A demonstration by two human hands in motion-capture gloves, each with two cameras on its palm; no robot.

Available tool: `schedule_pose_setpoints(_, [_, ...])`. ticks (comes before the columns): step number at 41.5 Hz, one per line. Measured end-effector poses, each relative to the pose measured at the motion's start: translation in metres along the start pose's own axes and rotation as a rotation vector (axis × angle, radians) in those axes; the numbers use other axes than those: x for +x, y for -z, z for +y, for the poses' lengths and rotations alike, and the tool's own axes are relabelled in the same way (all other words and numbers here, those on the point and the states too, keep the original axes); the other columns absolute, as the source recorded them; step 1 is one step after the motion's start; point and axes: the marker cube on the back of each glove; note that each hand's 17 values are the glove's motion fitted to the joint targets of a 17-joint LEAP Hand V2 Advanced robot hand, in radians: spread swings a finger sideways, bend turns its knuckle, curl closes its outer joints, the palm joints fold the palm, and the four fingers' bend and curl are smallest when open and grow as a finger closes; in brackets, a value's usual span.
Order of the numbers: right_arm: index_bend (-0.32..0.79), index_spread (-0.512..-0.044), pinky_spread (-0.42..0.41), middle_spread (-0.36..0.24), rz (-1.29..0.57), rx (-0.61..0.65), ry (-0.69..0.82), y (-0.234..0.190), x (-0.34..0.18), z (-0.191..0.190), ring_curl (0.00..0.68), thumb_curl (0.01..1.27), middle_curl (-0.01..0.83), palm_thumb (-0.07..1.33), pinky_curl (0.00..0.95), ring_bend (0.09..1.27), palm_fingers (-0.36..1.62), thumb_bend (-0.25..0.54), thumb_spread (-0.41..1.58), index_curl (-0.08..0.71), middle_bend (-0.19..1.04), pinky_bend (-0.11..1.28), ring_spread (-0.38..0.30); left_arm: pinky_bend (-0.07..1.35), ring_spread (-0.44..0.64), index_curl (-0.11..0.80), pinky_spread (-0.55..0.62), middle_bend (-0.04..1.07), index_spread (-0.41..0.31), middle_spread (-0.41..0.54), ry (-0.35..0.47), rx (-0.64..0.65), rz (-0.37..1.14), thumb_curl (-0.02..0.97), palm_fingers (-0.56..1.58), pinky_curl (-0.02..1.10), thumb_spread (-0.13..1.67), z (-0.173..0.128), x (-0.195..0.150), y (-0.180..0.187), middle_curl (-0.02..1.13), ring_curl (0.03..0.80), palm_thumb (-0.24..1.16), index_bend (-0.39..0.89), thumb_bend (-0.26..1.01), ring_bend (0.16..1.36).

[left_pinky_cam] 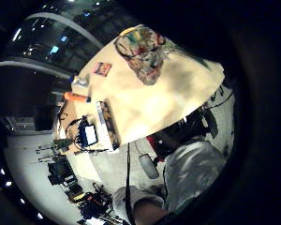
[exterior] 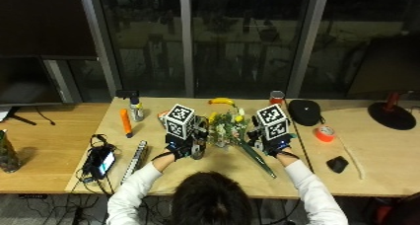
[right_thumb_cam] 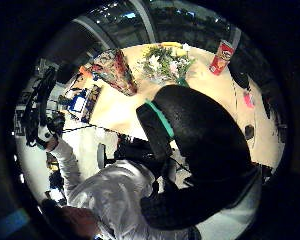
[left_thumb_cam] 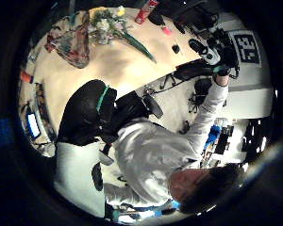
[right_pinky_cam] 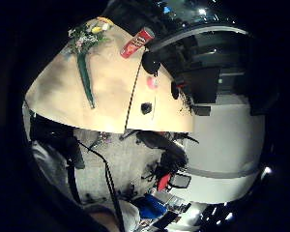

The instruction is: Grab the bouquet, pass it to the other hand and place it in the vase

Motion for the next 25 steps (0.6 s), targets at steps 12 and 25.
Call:
schedule_pose_setpoints(12, [0.09,-0.335,0.11,0.009,-0.07,-0.012,-0.032,-0.023,0.021,0.012,0.187,0.11,0.116,0.32,0.244,0.51,0.13,0.168,0.98,0.047,0.19,0.59,0.038,0.5,0.44,0.135,0.39,0.15,-0.012,0.317,0.017,-0.046,-0.023,0.173,0.1,0.2,0.9,0.006,-0.001,0.0,0.07,0.133,0.42,0.16,0.18,0.45])
schedule_pose_setpoints(25, [0.11,-0.37,0.117,0.011,-0.11,-0.032,-0.049,-0.028,0.027,0.004,0.227,0.16,0.197,0.34,0.291,0.56,0.1,0.116,1.18,0.087,0.22,0.62,0.043,0.53,0.51,0.212,0.44,0.17,-0.008,0.371,0.019,-0.037,0.003,0.237,0.06,0.25,1.05,0.003,-0.006,-0.006,0.13,0.167,0.46,0.17,0.11,0.49])
